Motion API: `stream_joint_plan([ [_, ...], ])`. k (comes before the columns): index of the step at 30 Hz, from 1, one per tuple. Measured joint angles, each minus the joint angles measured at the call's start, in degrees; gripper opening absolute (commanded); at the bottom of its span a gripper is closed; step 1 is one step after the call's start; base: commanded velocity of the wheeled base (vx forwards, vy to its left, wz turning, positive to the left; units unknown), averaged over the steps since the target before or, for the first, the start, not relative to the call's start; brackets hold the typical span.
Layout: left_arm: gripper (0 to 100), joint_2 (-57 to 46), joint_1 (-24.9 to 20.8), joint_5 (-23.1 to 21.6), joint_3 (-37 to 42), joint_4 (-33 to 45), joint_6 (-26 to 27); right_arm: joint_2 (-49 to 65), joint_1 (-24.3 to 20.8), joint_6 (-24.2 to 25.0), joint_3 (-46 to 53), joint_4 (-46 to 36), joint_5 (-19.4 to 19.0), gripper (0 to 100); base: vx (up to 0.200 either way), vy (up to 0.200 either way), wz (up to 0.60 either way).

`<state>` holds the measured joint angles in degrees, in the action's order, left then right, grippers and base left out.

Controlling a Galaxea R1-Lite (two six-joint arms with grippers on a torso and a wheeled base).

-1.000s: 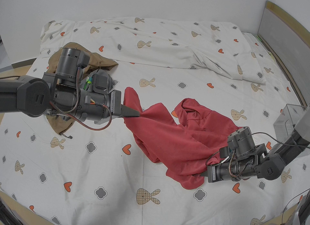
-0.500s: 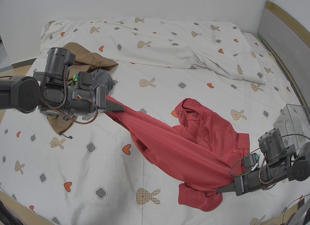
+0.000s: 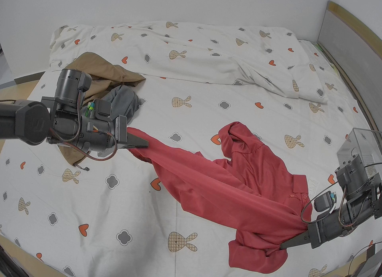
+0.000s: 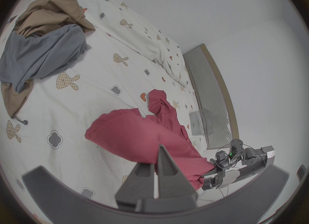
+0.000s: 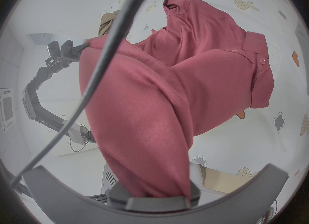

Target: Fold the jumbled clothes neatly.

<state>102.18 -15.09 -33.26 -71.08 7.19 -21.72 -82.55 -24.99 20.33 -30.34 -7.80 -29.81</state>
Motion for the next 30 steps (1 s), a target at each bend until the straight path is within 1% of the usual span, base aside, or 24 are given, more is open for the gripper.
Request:
stream_joint_plan([
  [10,100,0.49,3.28,0.09,2.07,-0.39,0.84,-0.07,0.18,-0.11,1.02,0.09,0.04,100,0.0,0.0,0.0],
  [12,100,0.6,3.6,0.04,2.84,-0.5,1.83,-0.07,0.24,-0.11,1.16,0.11,0.06,100,0.0,0.0,0.0],
  [15,100,0.85,4.27,0.06,5.4,-1.51,5.06,-0.02,0.33,-0.11,1.32,0.37,0.11,100,0.0,0.0,0.0],
  [19,100,1.82,5.5,-0.05,8.9,-5.21,7.63,0.01,1.07,-0.13,1.21,1.57,0.8,100,0.0,0.0,0.0],
  [23,100,3.58,6.06,-0.11,10.17,-6.33,8.07,-0.49,3.69,-0.24,1.1,6.19,3.34,100,0.0,0.0,0.0],
  [26,100,4.73,6.28,-0.18,10.4,-6.57,8.09,-2.15,7.83,-1.82,1.24,9.72,7.06,100,0.0,0.0,0.0],
  [28,100,5.27,6.3,-0.4,10.42,-6.68,8.12,-4.0,11.59,-4.68,1.32,12.2,9.56,100,0.0,0.0,0.0],
  [30,100,5.53,6.36,-0.87,10.4,-6.75,8.09,-6.01,15.7,-8.79,1.32,14.69,11.2,100,0.0,0.0,0.0],
])
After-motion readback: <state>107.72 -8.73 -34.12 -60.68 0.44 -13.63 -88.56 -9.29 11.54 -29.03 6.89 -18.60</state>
